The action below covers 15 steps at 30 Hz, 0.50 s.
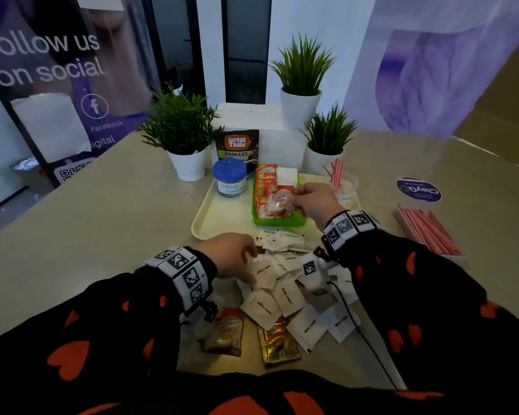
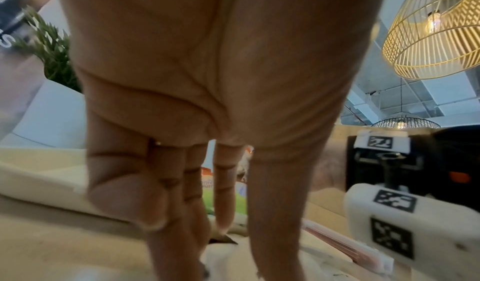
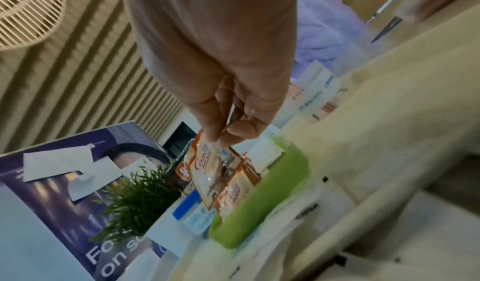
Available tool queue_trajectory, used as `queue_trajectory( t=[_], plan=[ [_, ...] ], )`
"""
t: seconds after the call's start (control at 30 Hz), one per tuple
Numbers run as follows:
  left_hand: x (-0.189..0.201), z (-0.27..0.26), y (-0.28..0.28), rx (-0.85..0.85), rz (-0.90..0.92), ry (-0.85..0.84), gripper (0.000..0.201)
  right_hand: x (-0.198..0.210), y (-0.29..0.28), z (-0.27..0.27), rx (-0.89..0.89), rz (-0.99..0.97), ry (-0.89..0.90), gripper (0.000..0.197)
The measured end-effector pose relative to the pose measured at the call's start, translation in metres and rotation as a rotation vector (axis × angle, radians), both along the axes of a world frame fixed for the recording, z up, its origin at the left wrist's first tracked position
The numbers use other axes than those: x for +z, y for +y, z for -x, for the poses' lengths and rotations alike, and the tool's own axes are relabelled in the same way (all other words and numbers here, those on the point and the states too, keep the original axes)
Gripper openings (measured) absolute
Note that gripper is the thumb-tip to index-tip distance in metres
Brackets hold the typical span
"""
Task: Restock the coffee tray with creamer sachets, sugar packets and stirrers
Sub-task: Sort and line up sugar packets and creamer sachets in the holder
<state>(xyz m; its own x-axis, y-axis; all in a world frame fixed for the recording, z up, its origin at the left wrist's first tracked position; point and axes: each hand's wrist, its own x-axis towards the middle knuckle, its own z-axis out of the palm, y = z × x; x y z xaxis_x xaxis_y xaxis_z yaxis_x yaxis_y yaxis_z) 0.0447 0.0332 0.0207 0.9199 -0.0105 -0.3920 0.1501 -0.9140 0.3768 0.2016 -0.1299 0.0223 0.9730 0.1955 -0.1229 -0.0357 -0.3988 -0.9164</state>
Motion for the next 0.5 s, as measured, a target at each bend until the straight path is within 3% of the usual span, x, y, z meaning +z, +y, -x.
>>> queue_trajectory(
  t=[0.27, 0.4, 0.5],
  plan=[
    [0.008, 0.016, 0.011, -0.024, -0.124, 0.312, 0.050, -0.028, 0.034, -0.032, 0.005, 0.208, -0.079, 0.027],
    [0.003, 0.015, 0.011, -0.041, -0.159, 0.352, 0.050, -0.032, 0.037, -0.026, -0.002, 0.286, -0.086, 0.017],
    [-0.002, 0.013, 0.012, -0.026, -0.154, 0.370, 0.039, -0.032, 0.034, -0.021, -0.048, 0.240, -0.096, 0.027]
  ],
)
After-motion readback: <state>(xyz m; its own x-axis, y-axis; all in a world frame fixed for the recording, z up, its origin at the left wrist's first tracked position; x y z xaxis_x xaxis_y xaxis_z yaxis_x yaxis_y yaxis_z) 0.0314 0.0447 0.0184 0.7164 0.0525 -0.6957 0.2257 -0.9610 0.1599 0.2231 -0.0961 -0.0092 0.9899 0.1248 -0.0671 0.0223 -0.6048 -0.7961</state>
